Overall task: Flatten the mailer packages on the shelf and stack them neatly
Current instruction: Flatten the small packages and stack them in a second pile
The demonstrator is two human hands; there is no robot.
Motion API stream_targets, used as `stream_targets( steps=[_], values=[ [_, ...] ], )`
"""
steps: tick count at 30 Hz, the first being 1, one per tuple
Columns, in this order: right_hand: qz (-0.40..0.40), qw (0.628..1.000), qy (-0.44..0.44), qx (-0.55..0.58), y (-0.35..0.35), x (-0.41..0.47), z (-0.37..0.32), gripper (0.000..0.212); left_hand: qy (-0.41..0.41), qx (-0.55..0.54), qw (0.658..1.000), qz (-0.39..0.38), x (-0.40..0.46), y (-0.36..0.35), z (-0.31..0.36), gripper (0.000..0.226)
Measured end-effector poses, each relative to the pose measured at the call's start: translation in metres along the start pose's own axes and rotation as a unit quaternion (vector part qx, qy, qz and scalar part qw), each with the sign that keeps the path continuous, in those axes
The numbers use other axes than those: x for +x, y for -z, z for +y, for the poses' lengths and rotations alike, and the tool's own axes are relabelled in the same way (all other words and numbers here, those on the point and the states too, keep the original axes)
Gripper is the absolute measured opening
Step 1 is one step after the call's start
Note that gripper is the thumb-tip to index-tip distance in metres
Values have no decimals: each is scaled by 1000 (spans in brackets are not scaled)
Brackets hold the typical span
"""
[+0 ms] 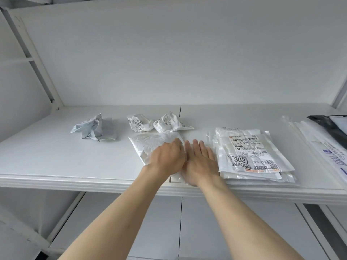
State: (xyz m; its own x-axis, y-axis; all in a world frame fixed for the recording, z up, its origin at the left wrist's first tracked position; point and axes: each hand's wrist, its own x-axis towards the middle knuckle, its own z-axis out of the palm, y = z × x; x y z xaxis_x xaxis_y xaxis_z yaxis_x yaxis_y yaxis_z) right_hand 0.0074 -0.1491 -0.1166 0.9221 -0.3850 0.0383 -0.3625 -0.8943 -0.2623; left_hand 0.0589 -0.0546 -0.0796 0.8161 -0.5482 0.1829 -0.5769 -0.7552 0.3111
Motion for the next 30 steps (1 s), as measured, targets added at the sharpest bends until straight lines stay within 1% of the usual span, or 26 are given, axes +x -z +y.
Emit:
stream_targets(
  steps=[1, 3, 5, 8, 12, 17, 20, 26, 30],
  values=[
    [-5, 1000, 2, -11, 1, 0, 0, 63, -6, -2, 1000, 8, 2, 1, 3, 32],
    [-30, 999, 12, -42, 3, -1, -1, 72, -30, 29, 999, 20, 4, -1, 9, 35],
    [-50, 997, 13, -54, 6, -2, -1, 77, -24, 68, 997, 23, 8, -7, 9, 43],
    [-55, 998, 4, -39, 4, -2, -2, 72, 2, 86, 996, 31, 14, -17, 2, 49],
    [-68, 997, -1, -42, 3, 1, -1, 66, -13, 115, 993, 36, 15, -20, 1, 42],
    [-64, 997, -4, -36, 4, 0, -4, 60, -62, 61, 995, 52, 2, -30, -14, 30],
    [-68, 997, -10, -35, 3, 0, -2, 59, -77, 74, 994, 38, 4, -33, -17, 29],
    [-62, 998, -20, -13, 1, 2, -3, 56, -48, 44, 996, 63, 1, -36, -18, 19],
    [-66, 998, -20, -14, -1, 3, -3, 57, -49, 40, 996, 60, 2, -38, -20, 22]
  ],
)
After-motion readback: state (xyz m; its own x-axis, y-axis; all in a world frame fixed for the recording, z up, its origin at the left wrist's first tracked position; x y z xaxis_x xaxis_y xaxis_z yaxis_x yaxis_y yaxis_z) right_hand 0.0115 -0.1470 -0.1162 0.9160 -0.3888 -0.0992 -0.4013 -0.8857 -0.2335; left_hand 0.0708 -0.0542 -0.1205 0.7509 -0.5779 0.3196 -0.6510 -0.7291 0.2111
